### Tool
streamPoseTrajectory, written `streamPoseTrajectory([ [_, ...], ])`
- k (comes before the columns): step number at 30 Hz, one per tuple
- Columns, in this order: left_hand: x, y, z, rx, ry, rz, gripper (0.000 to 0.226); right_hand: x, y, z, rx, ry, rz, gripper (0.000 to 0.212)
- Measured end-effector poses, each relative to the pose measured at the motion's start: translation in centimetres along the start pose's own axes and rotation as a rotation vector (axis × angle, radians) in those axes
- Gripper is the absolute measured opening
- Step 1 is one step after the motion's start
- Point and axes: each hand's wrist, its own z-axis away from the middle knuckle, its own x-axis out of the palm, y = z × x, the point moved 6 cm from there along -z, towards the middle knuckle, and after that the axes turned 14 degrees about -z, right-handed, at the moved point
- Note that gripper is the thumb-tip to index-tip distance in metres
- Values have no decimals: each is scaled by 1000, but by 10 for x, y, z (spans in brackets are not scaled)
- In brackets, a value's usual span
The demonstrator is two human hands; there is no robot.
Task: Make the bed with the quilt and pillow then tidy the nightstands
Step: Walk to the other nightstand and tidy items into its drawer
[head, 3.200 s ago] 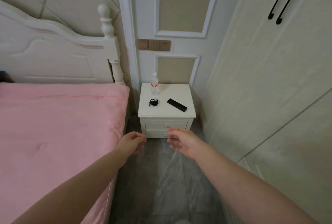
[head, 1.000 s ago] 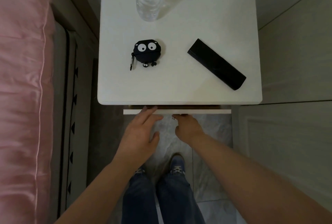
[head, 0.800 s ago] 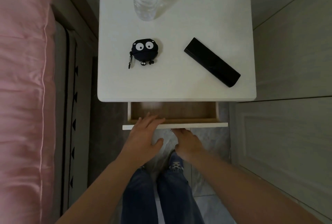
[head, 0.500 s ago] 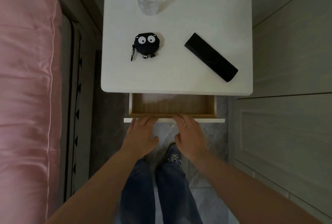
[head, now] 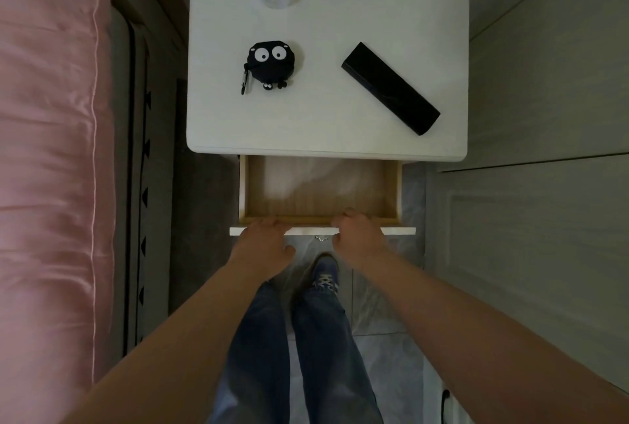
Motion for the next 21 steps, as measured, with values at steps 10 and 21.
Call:
streamPoseTrajectory([
  [10,27,1,10,26,-125,25,39,22,4,24,46,-141,34,21],
  [21,-4,4,20,-22,65,-78,28,-8,-6,24,28,-47,-40,24],
])
